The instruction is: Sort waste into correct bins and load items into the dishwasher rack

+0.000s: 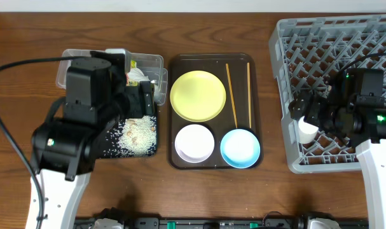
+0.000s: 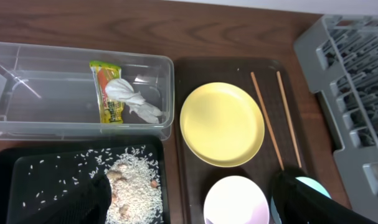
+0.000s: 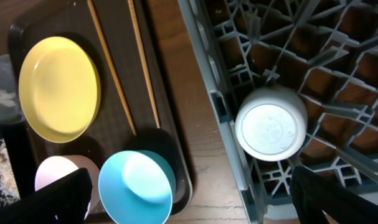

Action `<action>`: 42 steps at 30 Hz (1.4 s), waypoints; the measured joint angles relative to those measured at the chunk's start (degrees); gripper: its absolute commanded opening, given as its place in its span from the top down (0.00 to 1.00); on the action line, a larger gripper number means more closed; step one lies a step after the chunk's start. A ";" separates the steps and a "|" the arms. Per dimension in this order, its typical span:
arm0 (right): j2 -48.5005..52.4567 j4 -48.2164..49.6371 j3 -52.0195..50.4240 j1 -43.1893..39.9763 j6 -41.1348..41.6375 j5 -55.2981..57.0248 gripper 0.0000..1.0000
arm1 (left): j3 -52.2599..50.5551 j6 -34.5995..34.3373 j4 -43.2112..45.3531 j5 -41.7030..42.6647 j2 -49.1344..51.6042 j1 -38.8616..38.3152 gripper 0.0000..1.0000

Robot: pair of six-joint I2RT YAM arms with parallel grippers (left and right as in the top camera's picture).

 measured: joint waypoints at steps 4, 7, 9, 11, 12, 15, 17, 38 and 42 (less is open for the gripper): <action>0.00 -0.02 0.00 0.00 0.00 0.26 0.01 | 0.00 0.02 0.00 0.00 -0.87 0.00 0.14; 0.00 -0.02 0.00 0.00 0.00 0.26 0.01 | 0.00 0.00 0.00 0.00 -0.85 0.00 0.13; 0.00 -0.02 0.00 0.00 0.00 0.26 0.01 | 0.00 0.00 0.00 0.00 -0.85 0.00 0.13; 0.00 -0.02 0.00 0.00 0.00 0.26 0.01 | 0.00 0.00 0.00 0.00 -0.85 0.00 0.13; 0.00 -0.02 0.00 0.00 0.00 0.26 0.01 | 0.00 0.00 0.00 0.00 -0.85 0.00 0.12; 0.00 -0.02 0.00 0.00 0.00 0.26 0.01 | 0.00 0.00 0.00 0.00 -0.85 0.00 0.12; 0.00 -0.02 0.00 0.00 0.00 0.28 0.01 | 0.00 0.00 0.00 0.00 -0.90 0.00 0.07; 0.00 -0.04 0.00 0.00 0.15 0.46 0.01 | -45.20 1.29 41.88 -4.50 -36.37 2.45 0.06; 0.00 -0.02 0.00 0.00 0.17 0.46 0.01 | -54.88 1.70 45.07 -3.39 -45.16 4.17 0.06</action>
